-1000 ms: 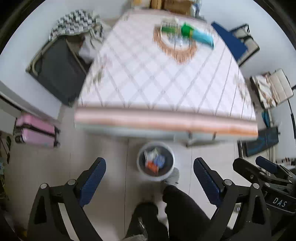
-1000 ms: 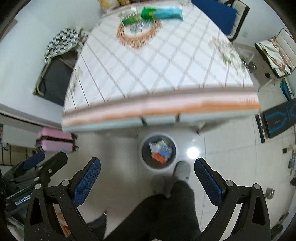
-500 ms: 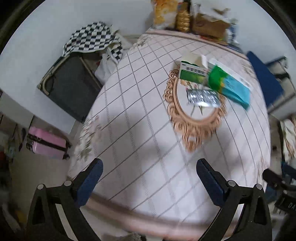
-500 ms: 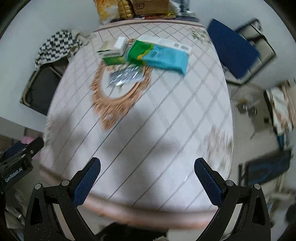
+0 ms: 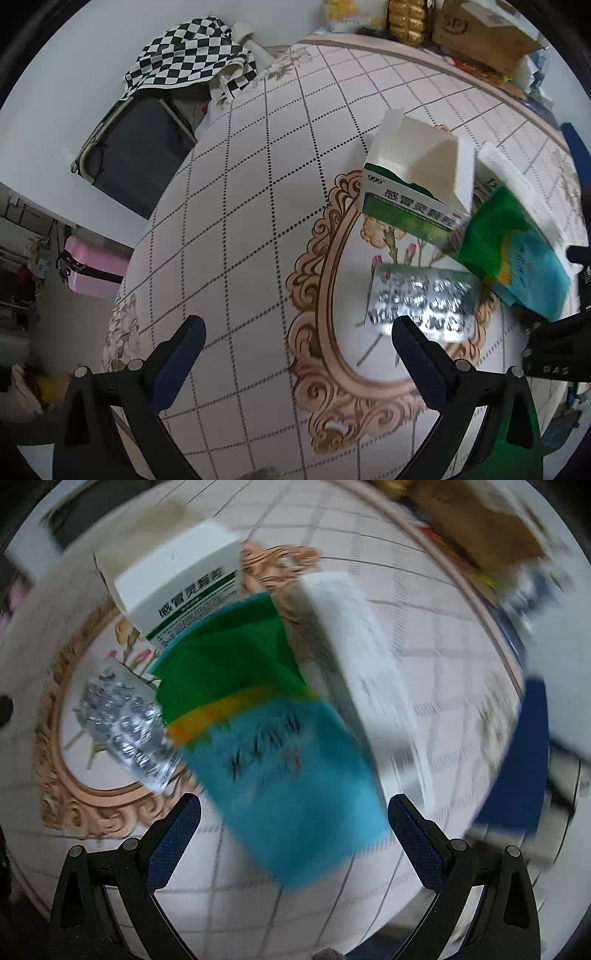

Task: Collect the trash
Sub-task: 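Grasp the white-green medicine box with the left tool while the right tool grasps the green-blue rice bag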

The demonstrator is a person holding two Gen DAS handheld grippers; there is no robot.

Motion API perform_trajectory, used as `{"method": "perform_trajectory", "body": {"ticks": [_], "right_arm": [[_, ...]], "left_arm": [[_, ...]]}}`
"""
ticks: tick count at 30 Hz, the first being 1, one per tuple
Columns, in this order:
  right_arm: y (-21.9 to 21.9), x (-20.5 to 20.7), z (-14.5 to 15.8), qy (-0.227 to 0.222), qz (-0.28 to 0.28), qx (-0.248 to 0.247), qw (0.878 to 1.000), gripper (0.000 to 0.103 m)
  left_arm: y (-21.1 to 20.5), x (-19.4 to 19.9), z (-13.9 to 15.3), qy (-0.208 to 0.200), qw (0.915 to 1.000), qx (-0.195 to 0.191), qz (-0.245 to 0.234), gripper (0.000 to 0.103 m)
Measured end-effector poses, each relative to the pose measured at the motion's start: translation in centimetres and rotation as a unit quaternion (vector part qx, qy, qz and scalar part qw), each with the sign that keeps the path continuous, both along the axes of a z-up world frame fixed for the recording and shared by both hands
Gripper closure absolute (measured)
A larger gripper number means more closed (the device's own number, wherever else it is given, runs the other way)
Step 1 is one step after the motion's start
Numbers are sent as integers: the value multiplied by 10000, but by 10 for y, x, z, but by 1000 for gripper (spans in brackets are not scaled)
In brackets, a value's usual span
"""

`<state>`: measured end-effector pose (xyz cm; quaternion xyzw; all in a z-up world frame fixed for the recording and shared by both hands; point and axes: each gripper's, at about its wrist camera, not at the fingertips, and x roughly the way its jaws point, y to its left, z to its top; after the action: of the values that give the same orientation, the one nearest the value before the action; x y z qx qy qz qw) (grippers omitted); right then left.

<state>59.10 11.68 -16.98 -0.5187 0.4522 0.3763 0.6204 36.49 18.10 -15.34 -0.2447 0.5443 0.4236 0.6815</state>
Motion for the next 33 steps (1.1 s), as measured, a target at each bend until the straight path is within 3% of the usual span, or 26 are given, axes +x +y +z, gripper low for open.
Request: {"method": "perform_trajectory", "body": {"ticks": [3,5,7,10,13,14,17,19,22,26,29,32,33], "right_arm": [[17,7,-27,18,385,-352,9986,1],[21,12,-39,42,338,-433,9985,4],[19,23,-38,276,-19,-230,9994,9],[1,48,-32,828,-1239,130,9888,10],[-35,69,-25,1341,-2571,653,9548,11],[-43,72,-25,1368,-2823,755,9465,11],[-78,83,-25,1458,-3783,1157,9068,11],[-96,91,-29,1526,-4307,1317,8797,10],[-111,102,-32,1525,-4760,1465,8536,10],[-112,116,-34,1398,-4950,1452,8452,10],[-107,123,-36,1273,-4928,1398,8494,10],[-102,119,-35,1168,-4865,1395,8545,11],[-100,118,-34,1156,-4839,1424,8557,11]], "left_arm": [[8,9,-7,84,10000,-2,-22,0],[10,13,-7,87,9999,7,-68,0],[12,17,-4,80,9998,72,-161,0],[16,24,6,-42,9992,138,-380,0],[20,36,20,-367,9965,15,-749,0],[23,42,24,-483,9948,-70,-892,0],[31,64,32,-672,9888,-364,-1286,0],[36,83,28,-548,9851,-536,-1540,0],[46,107,15,-311,9812,-659,-1790,0],[50,129,-9,85,9743,-797,-2105,1],[52,136,-26,314,9717,-805,-2197,1],[55,133,-36,344,9729,-773,-2154,18],[56,129,-32,273,9744,-738,-2108,18]]}}
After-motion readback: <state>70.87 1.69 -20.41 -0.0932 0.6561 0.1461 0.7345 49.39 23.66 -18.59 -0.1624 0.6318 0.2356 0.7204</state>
